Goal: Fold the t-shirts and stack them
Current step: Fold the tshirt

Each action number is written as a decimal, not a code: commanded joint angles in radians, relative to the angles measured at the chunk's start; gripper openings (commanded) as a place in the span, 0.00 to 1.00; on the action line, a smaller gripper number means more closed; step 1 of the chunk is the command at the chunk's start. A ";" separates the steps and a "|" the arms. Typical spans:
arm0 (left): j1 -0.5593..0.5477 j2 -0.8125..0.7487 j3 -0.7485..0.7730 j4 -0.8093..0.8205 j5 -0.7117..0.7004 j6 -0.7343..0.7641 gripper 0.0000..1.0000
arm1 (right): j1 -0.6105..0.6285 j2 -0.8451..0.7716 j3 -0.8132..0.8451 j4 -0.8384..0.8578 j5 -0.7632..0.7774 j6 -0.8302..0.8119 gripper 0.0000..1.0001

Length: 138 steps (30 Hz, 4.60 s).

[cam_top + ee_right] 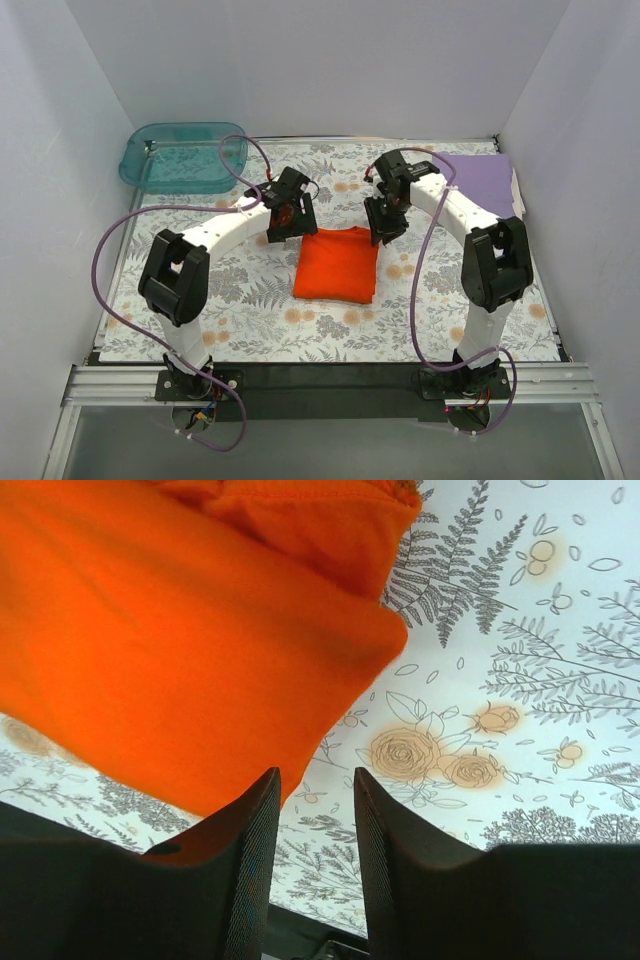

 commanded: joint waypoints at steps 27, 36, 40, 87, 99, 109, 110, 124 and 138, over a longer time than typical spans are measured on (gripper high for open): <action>-0.002 -0.234 -0.334 0.353 0.089 0.078 0.86 | -0.154 -0.002 -0.155 0.372 -0.262 -0.253 0.48; 0.019 -0.139 -0.265 0.429 0.088 0.191 0.81 | -0.164 0.075 -0.142 0.372 -0.311 -0.313 0.40; 0.042 -0.098 -0.230 0.444 0.091 0.225 0.76 | -0.163 0.096 -0.129 0.370 -0.358 -0.328 0.26; 0.058 0.004 -0.230 0.513 0.134 0.273 0.28 | -0.135 0.011 -0.043 0.362 -0.427 -0.350 0.01; 0.064 -0.079 -0.296 0.512 0.078 0.227 0.00 | -0.134 0.035 -0.024 0.364 -0.378 -0.330 0.01; 0.076 -0.015 -0.293 0.522 0.054 0.190 0.00 | -0.134 0.119 0.002 0.391 -0.314 -0.287 0.01; 0.076 -0.015 -0.290 0.522 0.049 0.188 0.00 | -0.134 0.118 0.005 0.393 -0.314 -0.281 0.02; 0.075 -0.191 -0.251 0.404 0.041 0.074 0.70 | -0.120 -0.069 -0.047 0.433 -0.343 -0.103 0.35; 0.078 -0.090 -0.268 0.617 0.371 -0.077 0.48 | -0.109 0.101 -0.112 0.603 -0.662 -0.030 0.36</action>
